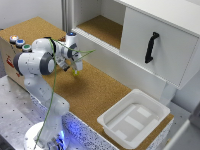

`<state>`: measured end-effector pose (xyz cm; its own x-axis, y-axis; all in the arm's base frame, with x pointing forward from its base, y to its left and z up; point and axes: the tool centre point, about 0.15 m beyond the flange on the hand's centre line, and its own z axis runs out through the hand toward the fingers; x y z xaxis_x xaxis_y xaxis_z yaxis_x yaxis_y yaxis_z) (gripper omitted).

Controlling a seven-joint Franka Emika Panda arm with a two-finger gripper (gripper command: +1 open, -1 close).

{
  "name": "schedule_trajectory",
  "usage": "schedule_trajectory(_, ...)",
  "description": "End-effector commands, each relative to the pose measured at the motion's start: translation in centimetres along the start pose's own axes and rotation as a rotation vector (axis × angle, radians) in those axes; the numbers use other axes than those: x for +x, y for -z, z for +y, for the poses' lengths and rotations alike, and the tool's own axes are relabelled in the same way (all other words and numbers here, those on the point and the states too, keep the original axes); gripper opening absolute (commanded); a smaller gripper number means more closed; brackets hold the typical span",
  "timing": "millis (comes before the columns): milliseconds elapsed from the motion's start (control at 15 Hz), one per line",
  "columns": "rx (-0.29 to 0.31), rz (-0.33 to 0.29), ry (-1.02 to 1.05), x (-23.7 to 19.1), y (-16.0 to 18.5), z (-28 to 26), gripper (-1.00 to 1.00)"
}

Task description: Rotate the yellow block to the right

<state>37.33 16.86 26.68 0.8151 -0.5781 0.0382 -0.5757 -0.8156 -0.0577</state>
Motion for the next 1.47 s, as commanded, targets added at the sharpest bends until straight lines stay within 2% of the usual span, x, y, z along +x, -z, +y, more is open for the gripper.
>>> schedule_trajectory(0,0.126,-0.046,-0.342,0.9,-1.4,1.5,-1.00)
schedule_trajectory(200,0.192,-0.044,-0.569,0.2,-3.7,1.8,-1.00)
schedule_trajectory(333,0.196,-0.065,-0.643,0.4,-4.9,0.9,-1.00)
schedule_trajectory(467,0.196,-0.020,-0.670,1.5,-4.8,0.1,-1.00)
schedule_trajectory(600,0.260,-0.038,-0.764,1.6,-5.4,0.0,-1.00)
schedule_trajectory(733,0.253,-0.058,-0.776,2.3,-5.1,-0.2,-1.00)
schedule_trajectory(800,0.244,-0.063,-0.783,2.4,-4.9,0.0,1.00)
schedule_trajectory(1000,0.268,-0.074,-0.813,2.4,-3.7,0.2,1.00)
schedule_trajectory(1133,0.325,-0.080,-0.825,2.2,-2.7,0.2,1.00)
schedule_trajectory(1267,0.304,-0.068,-0.770,2.2,-0.9,0.1,1.00)
schedule_trajectory(1400,0.247,-0.086,-0.723,2.1,0.6,0.3,1.00)
